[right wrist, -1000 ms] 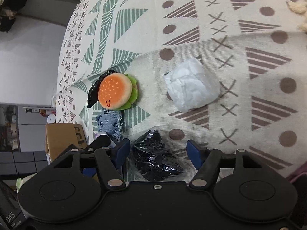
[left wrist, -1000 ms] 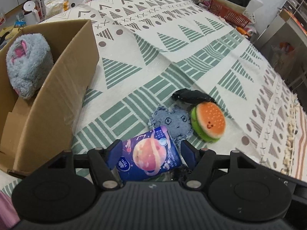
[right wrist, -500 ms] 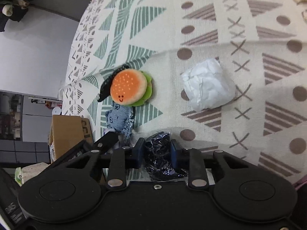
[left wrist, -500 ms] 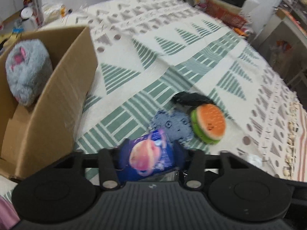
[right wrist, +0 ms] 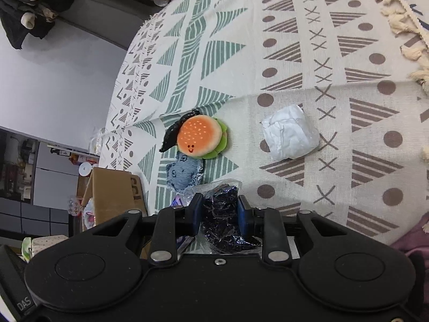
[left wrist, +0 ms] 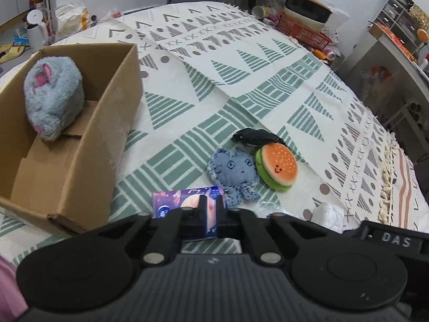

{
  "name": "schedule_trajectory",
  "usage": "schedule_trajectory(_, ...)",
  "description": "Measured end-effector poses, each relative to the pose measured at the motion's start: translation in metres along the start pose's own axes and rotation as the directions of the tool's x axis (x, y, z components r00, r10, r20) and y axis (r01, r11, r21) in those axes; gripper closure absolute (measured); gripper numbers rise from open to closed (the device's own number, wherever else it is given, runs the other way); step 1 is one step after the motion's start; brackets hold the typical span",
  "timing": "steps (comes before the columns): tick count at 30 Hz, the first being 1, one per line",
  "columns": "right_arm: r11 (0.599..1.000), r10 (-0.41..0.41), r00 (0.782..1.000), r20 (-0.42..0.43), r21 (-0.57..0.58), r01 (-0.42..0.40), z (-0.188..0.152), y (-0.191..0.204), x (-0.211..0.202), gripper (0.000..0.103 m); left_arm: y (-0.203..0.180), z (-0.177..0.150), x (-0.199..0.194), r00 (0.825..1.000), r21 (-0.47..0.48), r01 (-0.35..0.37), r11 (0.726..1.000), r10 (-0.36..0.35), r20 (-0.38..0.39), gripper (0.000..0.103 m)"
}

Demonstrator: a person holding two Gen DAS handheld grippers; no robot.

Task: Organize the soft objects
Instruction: 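Lift the purple package with left gripper while right lifts the black bundle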

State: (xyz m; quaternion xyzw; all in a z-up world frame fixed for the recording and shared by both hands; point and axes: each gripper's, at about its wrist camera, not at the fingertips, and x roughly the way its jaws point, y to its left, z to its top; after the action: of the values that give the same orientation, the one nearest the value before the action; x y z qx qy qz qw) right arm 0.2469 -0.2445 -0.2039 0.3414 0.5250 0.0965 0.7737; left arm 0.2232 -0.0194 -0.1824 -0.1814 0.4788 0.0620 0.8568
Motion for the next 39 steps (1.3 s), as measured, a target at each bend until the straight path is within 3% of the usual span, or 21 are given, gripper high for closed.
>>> schedule_trajectory(2,1.000,0.001,1.000,0.005,0.003,-0.001,-0.001,0.000,-0.003,0.076,0.002,0.001,-0.001,1.000,-0.014,-0.001,1.000,0.001,-0.004,0.096)
schedule_trajectory(3,1.000,0.002,1.000,0.007,0.005,-0.002,-0.002,0.000,-0.004,0.076,0.003,0.001,-0.002,1.000,-0.020,0.004,1.000,-0.004,-0.005,0.089)
schedule_trajectory(5,1.000,0.004,1.000,0.008,0.011,-0.004,-0.002,-0.001,-0.005,0.076,0.004,0.001,-0.002,1.000,-0.018,0.006,1.000,-0.006,-0.008,0.065)
schedule_trajectory(6,1.000,0.004,1.000,0.009,0.011,-0.004,-0.002,-0.001,-0.005,0.076,0.003,0.001,-0.003,1.000,-0.019,-0.001,1.000,0.001,-0.007,0.046)
schedule_trajectory(7,1.000,0.004,1.000,0.008,0.009,-0.004,-0.002,-0.001,-0.004,0.076,0.003,0.000,-0.004,1.000,-0.024,-0.006,1.000,0.006,0.005,0.036)
schedule_trajectory(10,1.000,0.001,1.000,0.005,0.005,-0.001,-0.002,-0.001,-0.004,0.076,0.002,-0.002,-0.007,0.999,-0.023,-0.023,0.999,0.024,0.048,0.027)
schedule_trajectory(21,0.998,-0.057,0.998,0.029,0.015,0.057,0.001,-0.003,0.003,0.076,0.001,-0.014,0.029,0.996,0.021,-0.077,0.997,0.078,-0.036,0.024)
schedule_trajectory(27,0.998,-0.058,0.998,0.032,0.012,0.058,0.001,-0.003,0.002,0.076,0.002,-0.016,0.036,0.996,-0.004,-0.081,0.997,0.080,-0.034,0.021)
schedule_trajectory(32,0.998,-0.061,0.997,0.041,0.008,0.061,0.001,-0.001,0.000,0.076,0.008,-0.018,0.032,0.997,-0.024,-0.067,0.997,0.066,-0.038,0.030)
schedule_trajectory(39,0.999,-0.033,0.997,0.070,-0.010,0.034,-0.003,0.004,-0.010,0.076,0.014,-0.016,0.019,1.000,-0.054,-0.021,0.998,0.020,-0.018,0.033)
